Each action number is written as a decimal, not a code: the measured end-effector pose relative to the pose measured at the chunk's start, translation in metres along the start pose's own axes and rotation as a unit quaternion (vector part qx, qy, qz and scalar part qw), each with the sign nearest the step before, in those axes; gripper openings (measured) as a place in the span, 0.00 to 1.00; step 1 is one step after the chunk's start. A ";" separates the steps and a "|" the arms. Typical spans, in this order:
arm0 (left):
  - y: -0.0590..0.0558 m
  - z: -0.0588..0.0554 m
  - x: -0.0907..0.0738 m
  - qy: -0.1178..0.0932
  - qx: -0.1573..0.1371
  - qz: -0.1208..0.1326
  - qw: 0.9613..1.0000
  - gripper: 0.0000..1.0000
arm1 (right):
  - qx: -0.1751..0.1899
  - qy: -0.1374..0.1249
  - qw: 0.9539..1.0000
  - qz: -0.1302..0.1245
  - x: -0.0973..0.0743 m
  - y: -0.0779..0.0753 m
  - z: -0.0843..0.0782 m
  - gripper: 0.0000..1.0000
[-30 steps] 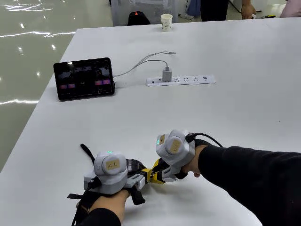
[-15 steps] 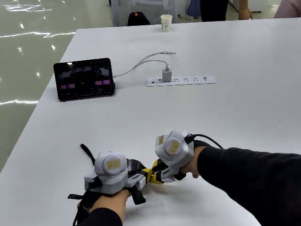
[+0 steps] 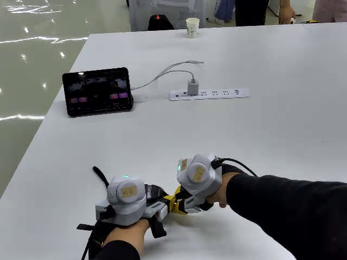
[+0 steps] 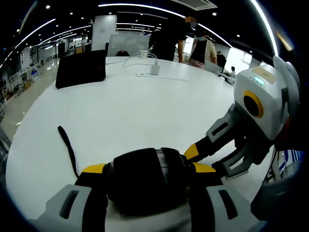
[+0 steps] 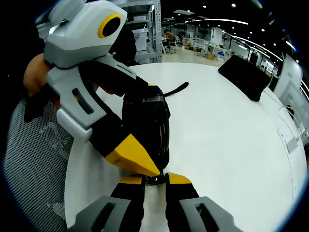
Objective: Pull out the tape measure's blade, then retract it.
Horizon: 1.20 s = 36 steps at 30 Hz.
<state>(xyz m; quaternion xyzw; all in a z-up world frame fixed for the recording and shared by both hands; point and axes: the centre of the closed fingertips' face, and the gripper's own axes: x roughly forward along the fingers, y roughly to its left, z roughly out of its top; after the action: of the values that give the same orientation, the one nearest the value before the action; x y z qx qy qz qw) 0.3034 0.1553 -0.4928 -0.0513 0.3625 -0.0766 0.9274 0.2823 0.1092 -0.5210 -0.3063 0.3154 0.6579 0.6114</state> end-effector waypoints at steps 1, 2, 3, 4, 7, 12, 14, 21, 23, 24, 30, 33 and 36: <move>0.000 0.000 0.000 0.002 -0.003 -0.001 1.000 0.64 | 0.000 0.001 1.000 -0.001 0.000 0.000 0.000 0.13; 0.000 0.000 0.001 0.005 -0.004 -0.005 1.000 0.65 | 0.001 0.003 1.000 -0.003 0.000 -0.001 0.000 0.13; 0.000 0.000 0.002 0.006 -0.007 -0.007 1.000 0.65 | 0.001 0.003 1.000 -0.004 0.000 -0.001 0.000 0.13; 0.000 -0.001 0.001 0.007 -0.006 -0.008 1.000 0.65 | -0.001 0.004 1.000 -0.007 0.000 -0.001 0.000 0.13; -0.002 -0.002 0.003 0.007 -0.009 -0.012 1.000 0.67 | -0.005 0.006 1.000 -0.014 0.001 0.000 0.000 0.13; 0.000 -0.003 0.004 0.013 -0.012 -0.013 1.000 0.70 | 0.000 0.005 1.000 -0.022 0.002 -0.002 0.002 0.13; 0.005 0.001 0.004 0.008 -0.008 -0.008 1.000 0.79 | 0.000 0.003 1.000 -0.022 0.001 -0.002 0.002 0.14; 0.019 0.010 -0.002 -0.005 -0.014 -0.017 1.000 0.92 | 0.032 -0.009 0.999 -0.039 -0.011 -0.007 0.004 0.21; 0.022 0.012 -0.004 -0.012 -0.004 -0.022 1.000 0.99 | 0.044 -0.010 0.998 -0.045 -0.016 -0.008 0.004 0.24; 0.021 0.014 -0.006 -0.019 0.010 -0.031 0.999 0.99 | 0.055 -0.009 0.997 -0.044 -0.019 -0.007 0.001 0.26; 0.023 0.013 -0.015 -0.026 0.040 -0.072 0.996 0.99 | 0.096 -0.034 0.993 -0.066 -0.042 -0.007 -0.006 0.35; 0.024 0.013 -0.020 -0.026 0.037 -0.104 0.994 0.99 | 0.109 -0.050 0.990 -0.073 -0.056 -0.006 -0.009 0.37; 0.026 0.013 -0.028 -0.027 0.071 -0.120 0.990 0.99 | 0.117 -0.059 0.988 -0.086 -0.070 -0.006 -0.017 0.41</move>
<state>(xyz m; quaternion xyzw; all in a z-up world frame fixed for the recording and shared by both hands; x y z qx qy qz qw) 0.2947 0.1860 -0.4681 -0.0310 0.3223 -0.2114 0.9222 0.2932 0.0534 -0.4763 -0.2193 0.3265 0.5780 0.7150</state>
